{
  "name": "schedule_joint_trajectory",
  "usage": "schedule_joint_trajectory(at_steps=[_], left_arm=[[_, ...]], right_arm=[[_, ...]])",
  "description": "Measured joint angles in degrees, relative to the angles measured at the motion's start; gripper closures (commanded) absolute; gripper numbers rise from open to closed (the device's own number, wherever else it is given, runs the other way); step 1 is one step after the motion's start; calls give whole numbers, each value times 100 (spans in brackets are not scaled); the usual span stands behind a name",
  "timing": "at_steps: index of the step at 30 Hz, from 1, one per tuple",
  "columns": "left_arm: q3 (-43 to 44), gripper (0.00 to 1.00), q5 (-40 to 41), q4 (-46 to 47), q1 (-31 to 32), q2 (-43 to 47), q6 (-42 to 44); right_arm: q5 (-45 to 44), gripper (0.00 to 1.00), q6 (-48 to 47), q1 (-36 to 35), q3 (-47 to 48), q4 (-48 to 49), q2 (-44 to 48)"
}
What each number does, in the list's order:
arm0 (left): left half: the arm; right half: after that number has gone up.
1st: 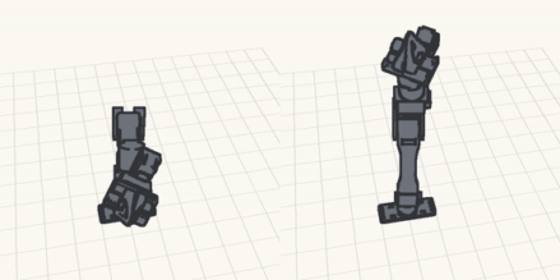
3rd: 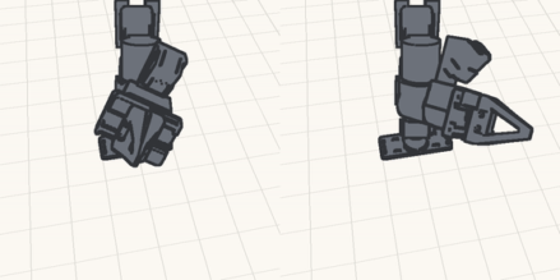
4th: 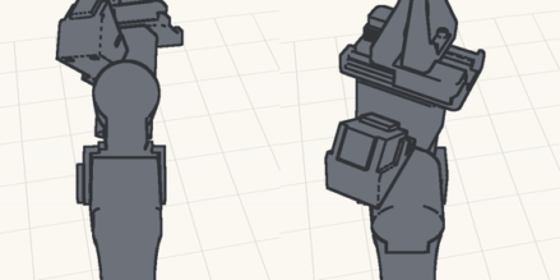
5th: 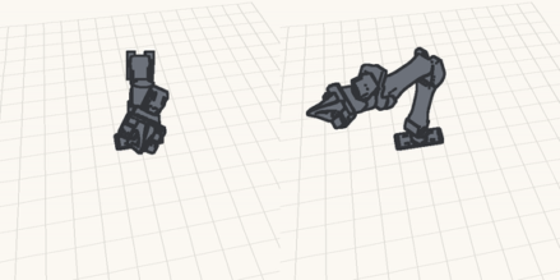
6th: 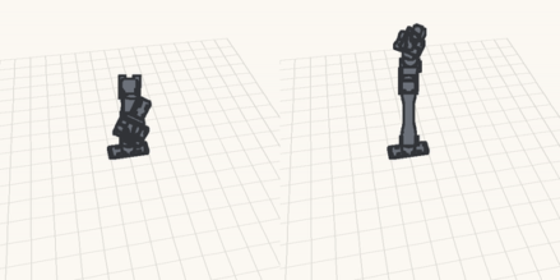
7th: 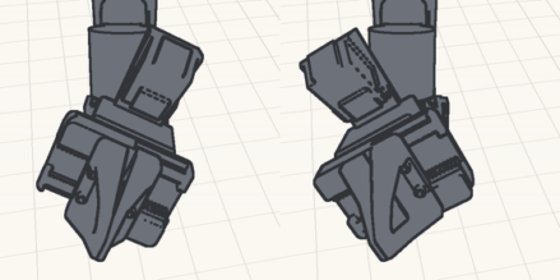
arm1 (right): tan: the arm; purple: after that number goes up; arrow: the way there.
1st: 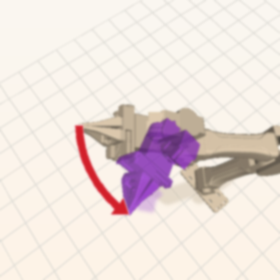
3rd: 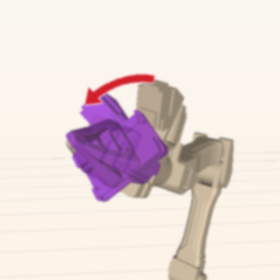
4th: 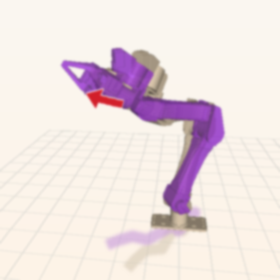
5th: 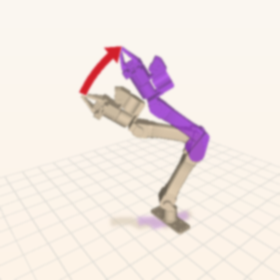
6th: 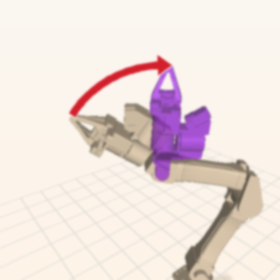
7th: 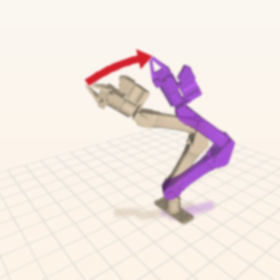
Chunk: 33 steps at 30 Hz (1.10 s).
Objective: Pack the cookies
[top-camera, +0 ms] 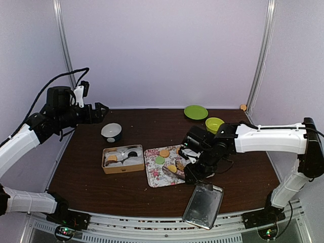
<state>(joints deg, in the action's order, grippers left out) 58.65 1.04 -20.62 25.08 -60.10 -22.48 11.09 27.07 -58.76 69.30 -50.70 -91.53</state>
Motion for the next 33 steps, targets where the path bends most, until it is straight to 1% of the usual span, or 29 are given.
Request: schedule_joint_trajectory(at_steps=[9, 17, 26, 33], left_arm=[[0, 3, 0, 0, 0, 0, 0], [0, 2, 0, 0, 0, -2, 0], [0, 2, 9, 0, 0, -2, 0], [0, 2, 13, 2, 0, -13, 2]], right_arm=[[-42, 63, -26, -4, 0, -52, -42], [-160, 64, -24, -4, 142, -155, -28], [-306, 64, -15, -24, 732, -389, 214], [-339, 64, -74, -179, 1620, -573, 177]])
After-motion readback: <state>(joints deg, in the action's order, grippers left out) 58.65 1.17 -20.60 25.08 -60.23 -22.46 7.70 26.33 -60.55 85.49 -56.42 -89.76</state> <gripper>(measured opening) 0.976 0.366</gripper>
